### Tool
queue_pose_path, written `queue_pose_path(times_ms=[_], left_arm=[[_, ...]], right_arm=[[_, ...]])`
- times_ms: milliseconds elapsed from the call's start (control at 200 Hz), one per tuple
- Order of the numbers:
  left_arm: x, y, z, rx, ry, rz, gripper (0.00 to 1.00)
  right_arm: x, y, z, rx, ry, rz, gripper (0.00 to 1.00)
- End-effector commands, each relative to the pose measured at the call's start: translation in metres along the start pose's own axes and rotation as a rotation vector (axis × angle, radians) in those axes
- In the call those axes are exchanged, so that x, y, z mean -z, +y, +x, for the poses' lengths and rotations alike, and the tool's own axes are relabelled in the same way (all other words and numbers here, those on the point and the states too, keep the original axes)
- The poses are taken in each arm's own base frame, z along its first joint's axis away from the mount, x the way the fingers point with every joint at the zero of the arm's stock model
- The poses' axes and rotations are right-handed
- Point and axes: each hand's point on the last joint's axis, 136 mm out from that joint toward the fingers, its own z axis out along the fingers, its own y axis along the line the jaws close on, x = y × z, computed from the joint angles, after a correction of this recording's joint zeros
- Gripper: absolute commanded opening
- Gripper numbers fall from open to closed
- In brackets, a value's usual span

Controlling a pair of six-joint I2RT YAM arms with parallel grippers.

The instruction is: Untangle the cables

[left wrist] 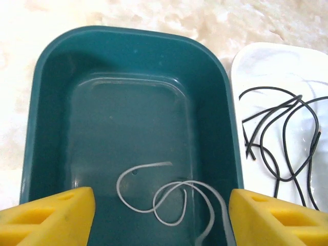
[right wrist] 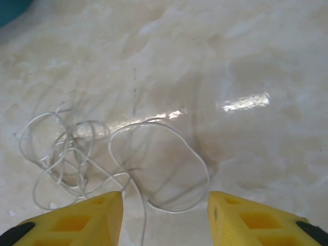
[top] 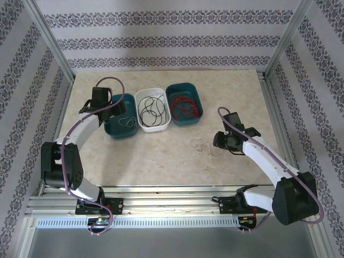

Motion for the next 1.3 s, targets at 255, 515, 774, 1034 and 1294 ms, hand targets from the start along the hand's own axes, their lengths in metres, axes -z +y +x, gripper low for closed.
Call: queue_pose_path(times_ms=[255,515,774,1034,1294], left_arm=[[0.031,-0.117,0.033,-0.305,-0.010,0.158,0.72],[-0.014,-0.219,0.122,-0.514,0.164,0.328,0.69],[-0.047,-0.277,0.193,-0.690,0.284,0.371,0.65],[-0.051,-0.281,0.209,-0.761,0.295,0.322,0.65],[-0.026,-0.279,0.176,-0.844,0.203,0.275,0.67]], right_arm=[[-0.029,-0.018,0.010,-0.034,0.093,0.072,0.47],[-0.034,-0.015,0.006,-0.036,0.092,0.070,0.47],[-0.041,-0.011,-0.001,-0.047,0.089,0.066,0.47],[-0.043,-0.010,-0.002,-0.056,0.086,0.059,0.47],[-0.035,-0.005,-0.005,-0.043,0.065,0.029,0.46]])
